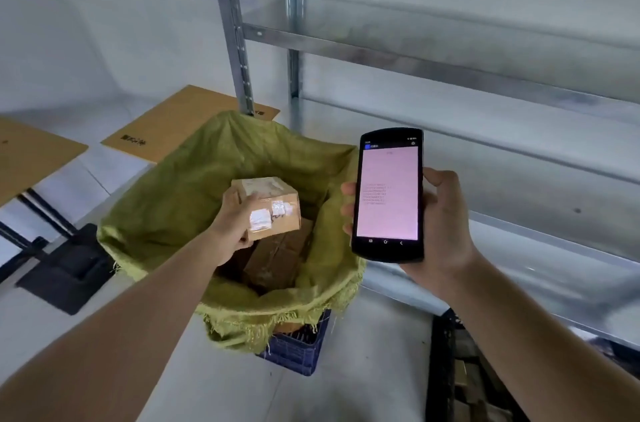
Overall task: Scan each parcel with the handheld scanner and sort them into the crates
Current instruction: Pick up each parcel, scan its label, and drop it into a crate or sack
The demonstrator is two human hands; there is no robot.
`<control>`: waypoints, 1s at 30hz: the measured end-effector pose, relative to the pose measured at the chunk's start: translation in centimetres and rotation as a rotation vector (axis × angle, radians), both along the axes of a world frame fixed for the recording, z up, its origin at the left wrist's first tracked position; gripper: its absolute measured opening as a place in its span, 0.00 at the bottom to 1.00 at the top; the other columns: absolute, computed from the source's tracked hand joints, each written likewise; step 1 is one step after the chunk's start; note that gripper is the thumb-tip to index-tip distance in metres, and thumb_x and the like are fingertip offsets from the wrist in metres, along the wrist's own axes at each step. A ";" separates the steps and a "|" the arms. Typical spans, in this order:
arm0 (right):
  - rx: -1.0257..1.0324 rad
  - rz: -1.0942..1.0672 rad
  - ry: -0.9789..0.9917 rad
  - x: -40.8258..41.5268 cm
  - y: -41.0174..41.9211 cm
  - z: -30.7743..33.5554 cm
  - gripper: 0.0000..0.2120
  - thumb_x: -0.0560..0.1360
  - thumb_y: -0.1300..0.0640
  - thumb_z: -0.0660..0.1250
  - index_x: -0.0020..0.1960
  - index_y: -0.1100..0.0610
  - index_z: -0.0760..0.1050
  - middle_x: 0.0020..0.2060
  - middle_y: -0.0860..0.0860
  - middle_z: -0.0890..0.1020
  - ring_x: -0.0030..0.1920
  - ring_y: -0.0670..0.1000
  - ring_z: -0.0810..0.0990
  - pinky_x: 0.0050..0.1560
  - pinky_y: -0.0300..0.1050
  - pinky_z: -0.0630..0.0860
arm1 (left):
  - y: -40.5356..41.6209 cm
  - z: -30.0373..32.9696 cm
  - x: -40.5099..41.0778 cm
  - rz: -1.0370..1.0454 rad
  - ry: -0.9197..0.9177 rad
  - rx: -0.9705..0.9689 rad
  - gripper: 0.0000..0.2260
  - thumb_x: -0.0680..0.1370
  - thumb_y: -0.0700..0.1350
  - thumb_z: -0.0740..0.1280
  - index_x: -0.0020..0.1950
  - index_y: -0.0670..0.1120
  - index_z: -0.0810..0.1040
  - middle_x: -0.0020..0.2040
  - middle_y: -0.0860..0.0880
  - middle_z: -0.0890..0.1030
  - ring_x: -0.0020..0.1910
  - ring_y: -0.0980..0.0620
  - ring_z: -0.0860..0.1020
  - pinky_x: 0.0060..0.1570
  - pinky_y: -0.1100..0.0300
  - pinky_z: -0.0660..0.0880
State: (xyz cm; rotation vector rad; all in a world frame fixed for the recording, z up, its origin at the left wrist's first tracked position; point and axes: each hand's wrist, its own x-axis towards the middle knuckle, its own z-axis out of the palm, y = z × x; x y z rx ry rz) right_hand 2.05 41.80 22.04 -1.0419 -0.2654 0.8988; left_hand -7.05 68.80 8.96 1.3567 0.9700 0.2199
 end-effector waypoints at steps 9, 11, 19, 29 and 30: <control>0.014 -0.007 0.000 1.8 2.6 -1.2 0.32 0.83 0.43 0.47 0.76 0.61 0.72 0.59 0.66 0.84 0.50 0.64 0.83 0.54 0.58 0.81 | 0.7 1.1 2.7 -0.096 0.128 0.012 0.33 0.83 0.72 0.52 0.86 0.61 0.53 0.85 0.51 0.58 0.82 0.43 0.61 0.76 0.36 0.63; 0.022 -0.032 0.003 2.0 2.1 -1.4 0.32 0.84 0.43 0.47 0.75 0.61 0.73 0.58 0.66 0.84 0.50 0.63 0.83 0.52 0.57 0.82 | 0.0 2.0 4.3 -0.140 0.092 0.059 0.31 0.85 0.69 0.51 0.86 0.59 0.52 0.86 0.52 0.54 0.83 0.43 0.60 0.78 0.37 0.63; -0.024 -0.285 0.061 1.5 -5.2 -2.6 0.32 0.83 0.43 0.45 0.72 0.61 0.76 0.57 0.65 0.86 0.47 0.61 0.85 0.47 0.54 0.85 | -8.4 1.3 11.6 -0.444 -0.023 0.053 0.29 0.86 0.65 0.53 0.84 0.53 0.61 0.83 0.40 0.61 0.80 0.36 0.63 0.76 0.37 0.64; -0.052 -0.658 0.170 -0.5 -20.3 -6.6 0.32 0.84 0.43 0.46 0.73 0.61 0.76 0.61 0.65 0.85 0.52 0.64 0.84 0.55 0.58 0.82 | -26.3 -0.8 16.8 -0.764 0.017 0.082 0.26 0.85 0.66 0.52 0.78 0.57 0.72 0.76 0.43 0.71 0.72 0.41 0.71 0.70 0.42 0.71; -0.060 -0.689 0.179 -0.7 -22.1 -7.1 0.32 0.84 0.43 0.46 0.72 0.60 0.77 0.62 0.66 0.84 0.53 0.64 0.84 0.57 0.60 0.82 | -28.2 -1.1 17.1 -0.795 0.028 0.082 0.26 0.85 0.66 0.52 0.78 0.57 0.72 0.76 0.44 0.71 0.73 0.41 0.71 0.71 0.42 0.70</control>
